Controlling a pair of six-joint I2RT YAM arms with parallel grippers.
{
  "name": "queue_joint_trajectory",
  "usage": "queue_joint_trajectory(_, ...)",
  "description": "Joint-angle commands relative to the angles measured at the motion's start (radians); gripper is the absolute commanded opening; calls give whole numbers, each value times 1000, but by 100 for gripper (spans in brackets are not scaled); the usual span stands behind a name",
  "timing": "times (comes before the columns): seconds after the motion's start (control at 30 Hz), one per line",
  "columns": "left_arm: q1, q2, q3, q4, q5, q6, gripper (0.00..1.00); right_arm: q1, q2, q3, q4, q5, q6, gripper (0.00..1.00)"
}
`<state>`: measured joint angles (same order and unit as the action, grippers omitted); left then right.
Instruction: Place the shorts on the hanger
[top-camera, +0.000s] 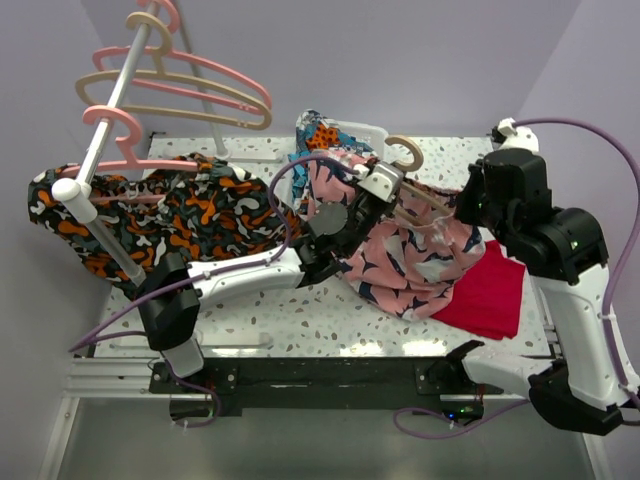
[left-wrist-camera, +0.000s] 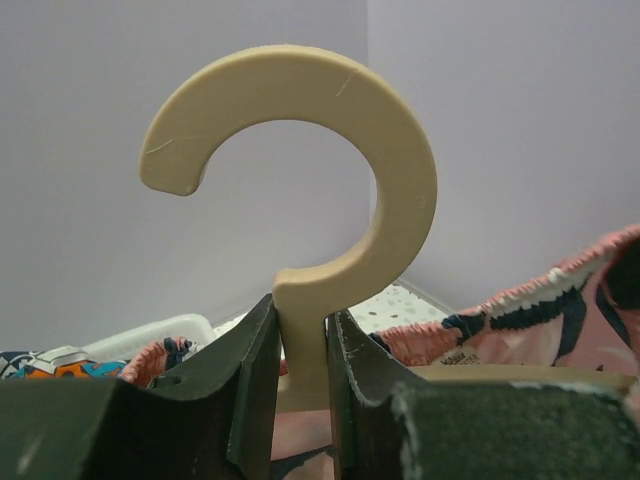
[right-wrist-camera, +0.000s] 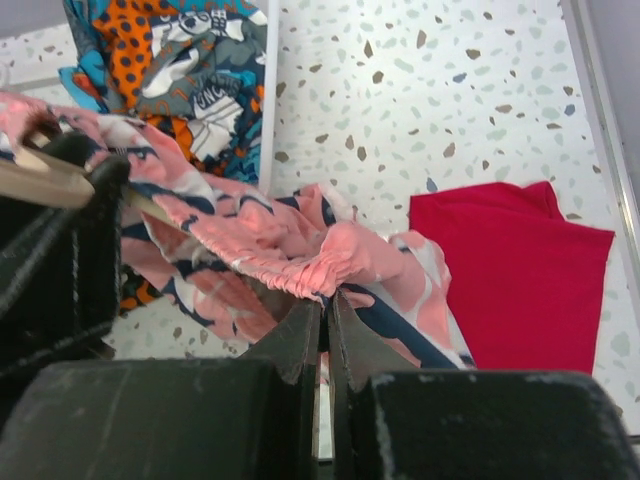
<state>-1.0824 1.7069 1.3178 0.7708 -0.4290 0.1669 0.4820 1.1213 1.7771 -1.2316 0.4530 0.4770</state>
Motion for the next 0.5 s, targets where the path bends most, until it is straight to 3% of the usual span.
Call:
queue_joint_trajectory(0.0, 1, -90, 93, -77, 78, -93, 0, -3, 37, 119, 49, 21, -26, 0)
queue_joint_trajectory(0.33, -1, -125, 377, -457, 331, -150, 0, -5, -1, 208, 130, -51, -116, 6)
queue_joint_trajectory(0.43, -1, -136, 393, -507, 358, -156, 0, -5, -31, 216, 152, -150, -152, 21)
queue_joint_trajectory(0.47, 1, -139, 391, -516, 352, -153, 0, -3, -43, 212, 150, -175, -170, 39)
